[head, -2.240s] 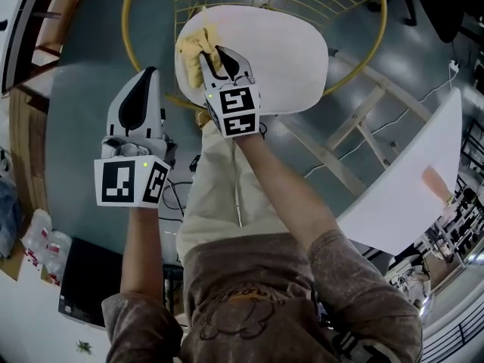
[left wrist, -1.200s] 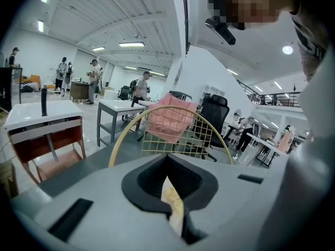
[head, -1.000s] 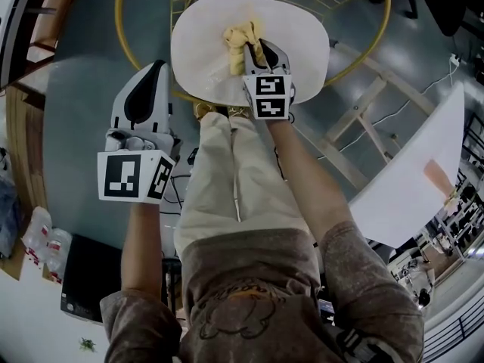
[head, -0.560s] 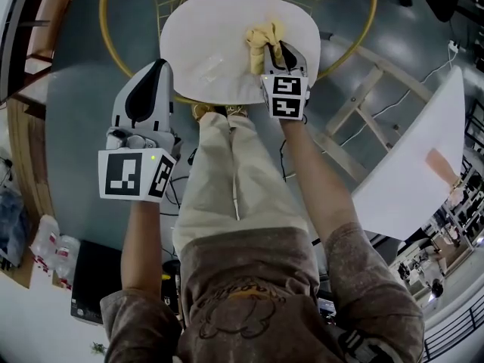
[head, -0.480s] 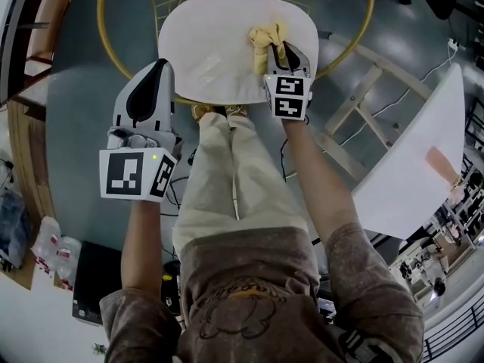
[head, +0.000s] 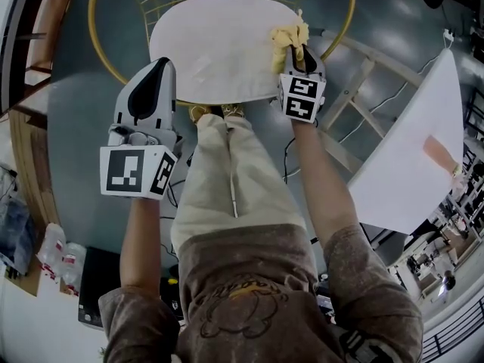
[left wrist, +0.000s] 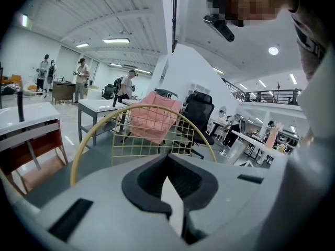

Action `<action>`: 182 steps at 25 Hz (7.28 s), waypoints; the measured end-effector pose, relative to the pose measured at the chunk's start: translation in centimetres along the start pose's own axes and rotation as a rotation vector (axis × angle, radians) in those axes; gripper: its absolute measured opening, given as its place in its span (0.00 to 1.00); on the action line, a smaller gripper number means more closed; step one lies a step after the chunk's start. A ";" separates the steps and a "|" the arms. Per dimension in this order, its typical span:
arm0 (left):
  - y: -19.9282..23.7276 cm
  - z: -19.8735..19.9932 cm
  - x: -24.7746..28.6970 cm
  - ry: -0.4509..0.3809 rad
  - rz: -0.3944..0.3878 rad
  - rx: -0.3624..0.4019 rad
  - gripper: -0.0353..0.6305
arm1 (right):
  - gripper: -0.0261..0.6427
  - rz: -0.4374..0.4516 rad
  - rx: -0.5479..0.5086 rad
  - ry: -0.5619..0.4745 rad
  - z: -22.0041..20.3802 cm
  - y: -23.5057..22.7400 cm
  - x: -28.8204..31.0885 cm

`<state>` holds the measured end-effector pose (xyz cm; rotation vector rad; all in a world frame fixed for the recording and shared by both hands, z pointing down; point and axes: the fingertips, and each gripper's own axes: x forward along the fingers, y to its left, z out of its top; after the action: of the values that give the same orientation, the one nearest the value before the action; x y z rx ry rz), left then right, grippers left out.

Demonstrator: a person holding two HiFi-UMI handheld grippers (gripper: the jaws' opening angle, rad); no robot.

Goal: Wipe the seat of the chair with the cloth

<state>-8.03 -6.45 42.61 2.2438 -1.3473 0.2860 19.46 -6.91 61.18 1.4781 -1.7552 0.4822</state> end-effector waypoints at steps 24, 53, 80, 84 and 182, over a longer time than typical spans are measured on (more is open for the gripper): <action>2.1 -0.4 -5.8 -0.041 0.143 -0.044 0.07 | 0.19 0.399 0.015 -0.119 3.8 18.9 -4.2; 3.0 -2.5 -6.8 -0.036 0.167 -0.083 0.07 | 0.18 0.428 -0.075 0.005 -0.1 23.4 -1.4; -2.3 -1.7 -4.3 -0.001 0.052 -0.026 0.07 | 0.17 0.194 -0.120 0.073 -6.3 5.6 -3.8; -2.8 -1.1 -4.0 -0.010 0.038 -0.022 0.07 | 0.16 0.163 -0.102 0.054 -5.8 2.9 -4.6; -14.5 20.9 -18.5 -0.284 0.037 0.146 0.07 | 0.14 0.371 0.155 -0.743 25.2 -0.7 -42.4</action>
<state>-5.97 2.40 12.53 2.4546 -1.5577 0.0817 13.14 2.69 13.20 1.5536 -2.6540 0.2630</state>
